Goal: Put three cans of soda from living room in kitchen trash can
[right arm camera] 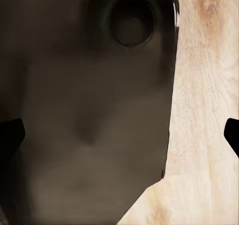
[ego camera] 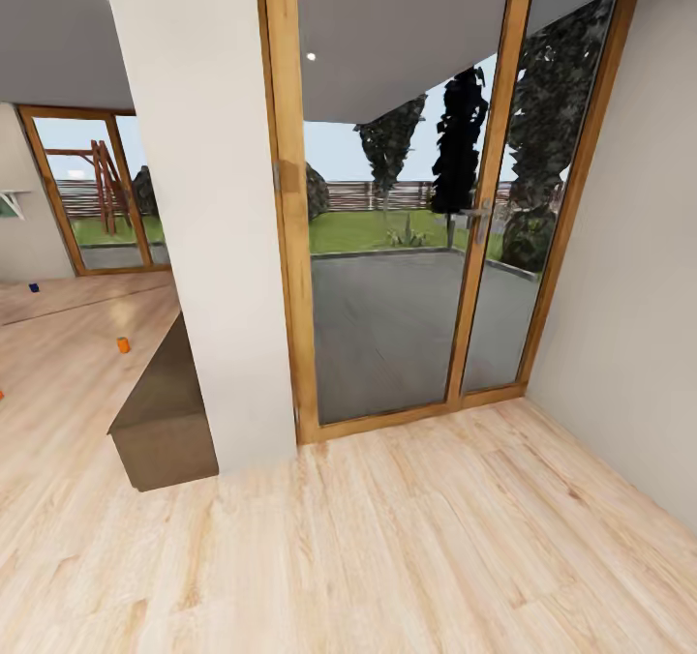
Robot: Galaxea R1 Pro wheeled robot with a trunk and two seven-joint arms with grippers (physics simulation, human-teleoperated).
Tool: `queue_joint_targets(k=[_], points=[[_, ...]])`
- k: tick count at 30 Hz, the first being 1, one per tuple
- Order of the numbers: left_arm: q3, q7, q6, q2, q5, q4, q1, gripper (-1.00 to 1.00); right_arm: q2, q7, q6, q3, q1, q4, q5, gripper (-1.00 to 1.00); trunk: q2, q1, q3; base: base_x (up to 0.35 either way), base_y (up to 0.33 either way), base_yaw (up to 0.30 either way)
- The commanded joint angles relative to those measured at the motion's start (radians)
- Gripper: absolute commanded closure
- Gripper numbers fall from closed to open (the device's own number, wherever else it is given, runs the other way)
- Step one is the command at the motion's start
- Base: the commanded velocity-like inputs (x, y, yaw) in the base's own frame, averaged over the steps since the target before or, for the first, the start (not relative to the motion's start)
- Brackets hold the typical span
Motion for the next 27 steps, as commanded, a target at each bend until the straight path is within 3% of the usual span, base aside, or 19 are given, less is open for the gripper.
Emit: queue_joint_targets(k=[1,10,27], points=[[0.005,-0.005,-0.005,-0.006,0.003,-0.006,-0.006,-1.0,-0.006,0.005,-0.005,0.005,-0.006,-0.006,0.002,-1.0,0.0,0.0,0.0,0.0,0.0,0.0],[0.007,-0.048,-0.056,-0.014,0.004,-0.057,-0.043,-1.0,-0.056,0.027,-0.056,0.008,-0.019,-0.057,0.006,-1.0,0.0,0.0,0.0,0.0,0.0,0.0],[0.007,-0.048,-0.136,-0.014,0.004,-0.139,-0.043,-1.0,-0.058,0.027,-0.151,0.008,-0.019,-0.116,0.006,-1.0,0.0,0.0,0.0,0.0,0.0,0.0]])
